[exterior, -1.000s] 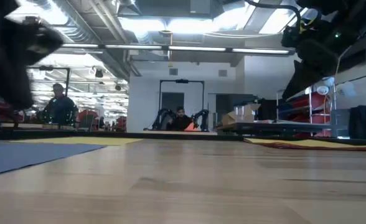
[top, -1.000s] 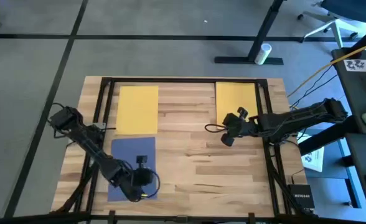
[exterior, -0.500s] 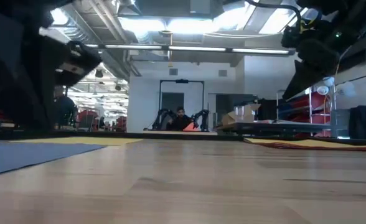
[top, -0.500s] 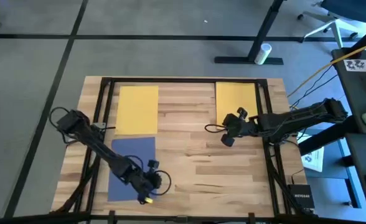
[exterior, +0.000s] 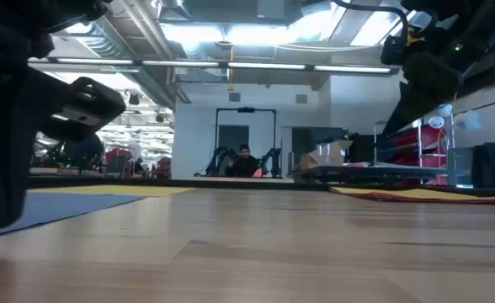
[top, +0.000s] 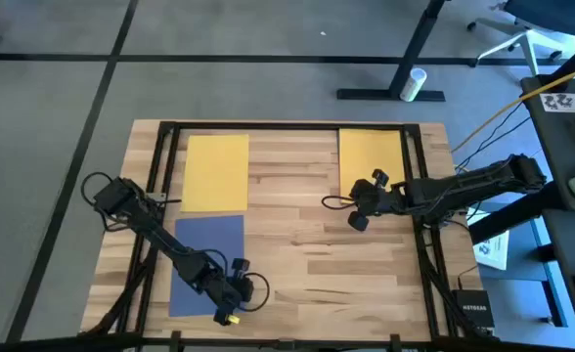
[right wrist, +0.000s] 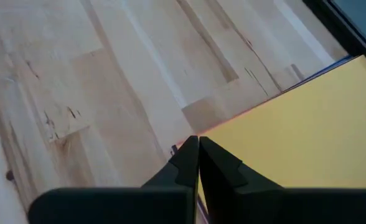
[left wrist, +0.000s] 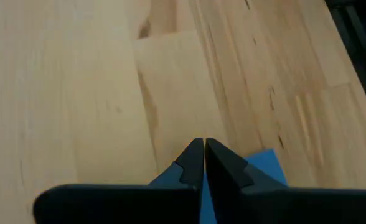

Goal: Organize paper
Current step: Move the violet paper to the bottom left of the table

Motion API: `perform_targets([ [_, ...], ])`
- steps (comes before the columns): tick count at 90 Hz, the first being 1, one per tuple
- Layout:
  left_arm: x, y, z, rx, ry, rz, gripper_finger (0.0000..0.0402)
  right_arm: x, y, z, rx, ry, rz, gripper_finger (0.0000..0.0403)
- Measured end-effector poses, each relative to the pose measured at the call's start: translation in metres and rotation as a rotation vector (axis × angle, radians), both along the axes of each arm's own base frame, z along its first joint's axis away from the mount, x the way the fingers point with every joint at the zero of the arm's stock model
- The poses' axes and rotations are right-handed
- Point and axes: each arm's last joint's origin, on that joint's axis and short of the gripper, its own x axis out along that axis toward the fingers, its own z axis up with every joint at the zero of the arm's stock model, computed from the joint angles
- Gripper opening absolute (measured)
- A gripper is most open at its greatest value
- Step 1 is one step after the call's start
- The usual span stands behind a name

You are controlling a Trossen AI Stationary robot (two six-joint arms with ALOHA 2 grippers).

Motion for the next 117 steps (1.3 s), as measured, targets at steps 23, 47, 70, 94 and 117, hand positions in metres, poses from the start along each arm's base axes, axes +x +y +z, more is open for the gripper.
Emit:
perform_targets([
  [23, -0.008, -0.008, 0.0, -0.031, 0.017, 0.016, 0.0, 0.0, 0.0, 0.0, 0.003, 0.0, 0.002, 0.0],
  [47, -0.014, -0.016, 0.0, -0.065, 0.03, 0.039, 0.0, 0.0, 0.0, 0.0, 0.004, 0.0, 0.002, 0.0],
  [70, -0.024, -0.022, -0.002, -0.082, 0.063, 0.063, 0.0, 0.0, 0.0, 0.0, 0.007, 0.002, 0.008, 0.0],
  [94, -0.03, -0.026, -0.004, -0.076, 0.084, 0.069, 0.0, 0.0, 0.0, 0.0, 0.006, 0.002, 0.009, 0.0],
  [117, -0.036, -0.031, -0.004, -0.091, 0.092, 0.078, 0.0, 0.0, 0.0, 0.0, 0.006, 0.002, 0.008, 0.0],
])
